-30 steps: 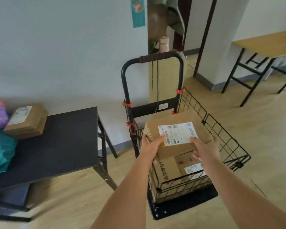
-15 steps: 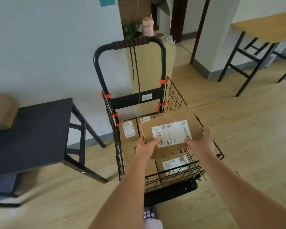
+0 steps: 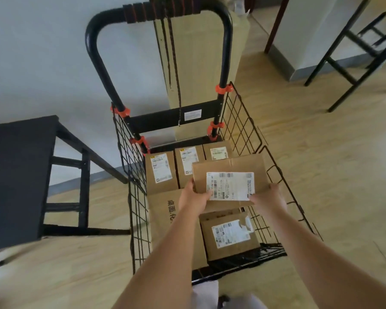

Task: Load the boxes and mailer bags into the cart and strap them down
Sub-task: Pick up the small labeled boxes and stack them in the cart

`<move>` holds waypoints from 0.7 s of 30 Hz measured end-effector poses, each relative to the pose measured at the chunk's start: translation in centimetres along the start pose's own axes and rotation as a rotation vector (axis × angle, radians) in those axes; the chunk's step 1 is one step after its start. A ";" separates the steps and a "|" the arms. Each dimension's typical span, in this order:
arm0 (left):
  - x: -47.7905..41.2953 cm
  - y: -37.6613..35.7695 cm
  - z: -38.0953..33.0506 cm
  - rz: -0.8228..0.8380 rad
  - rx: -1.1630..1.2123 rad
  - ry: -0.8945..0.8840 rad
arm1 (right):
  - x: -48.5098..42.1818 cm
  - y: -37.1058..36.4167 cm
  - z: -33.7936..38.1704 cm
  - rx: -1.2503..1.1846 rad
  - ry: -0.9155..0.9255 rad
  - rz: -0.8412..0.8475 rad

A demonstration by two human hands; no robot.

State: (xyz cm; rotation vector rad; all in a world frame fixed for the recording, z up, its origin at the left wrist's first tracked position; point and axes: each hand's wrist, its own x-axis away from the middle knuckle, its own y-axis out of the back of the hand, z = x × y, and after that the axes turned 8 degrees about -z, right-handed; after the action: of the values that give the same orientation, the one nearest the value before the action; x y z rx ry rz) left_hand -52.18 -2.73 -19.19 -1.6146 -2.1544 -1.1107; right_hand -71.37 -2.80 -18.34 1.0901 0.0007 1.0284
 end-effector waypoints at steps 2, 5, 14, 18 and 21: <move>-1.5 -0.8 0.7 -0.006 -0.046 0.028 | -1.3 -1.7 -0.5 0.054 -0.023 0.030; -3.4 -2.6 2.5 0.001 -0.091 0.078 | -3.1 -3.8 -2.0 0.103 -0.072 0.086; -6.5 -7.2 6.1 -0.010 -0.249 0.217 | -9.5 -7.2 -4.4 0.189 -0.117 0.234; -7.9 -8.7 6.8 -0.035 -0.364 0.253 | -11.0 -8.8 -5.2 0.219 -0.123 0.279; -8.6 -9.7 7.4 -0.076 -0.468 0.269 | -11.5 -9.8 -6.4 0.238 -0.141 0.308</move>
State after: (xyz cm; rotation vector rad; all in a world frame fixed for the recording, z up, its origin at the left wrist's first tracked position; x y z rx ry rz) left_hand -55.89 -4.90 -33.46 -1.4446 -1.8871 -1.8462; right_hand -74.08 -6.75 -34.01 1.4086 -0.1662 1.2461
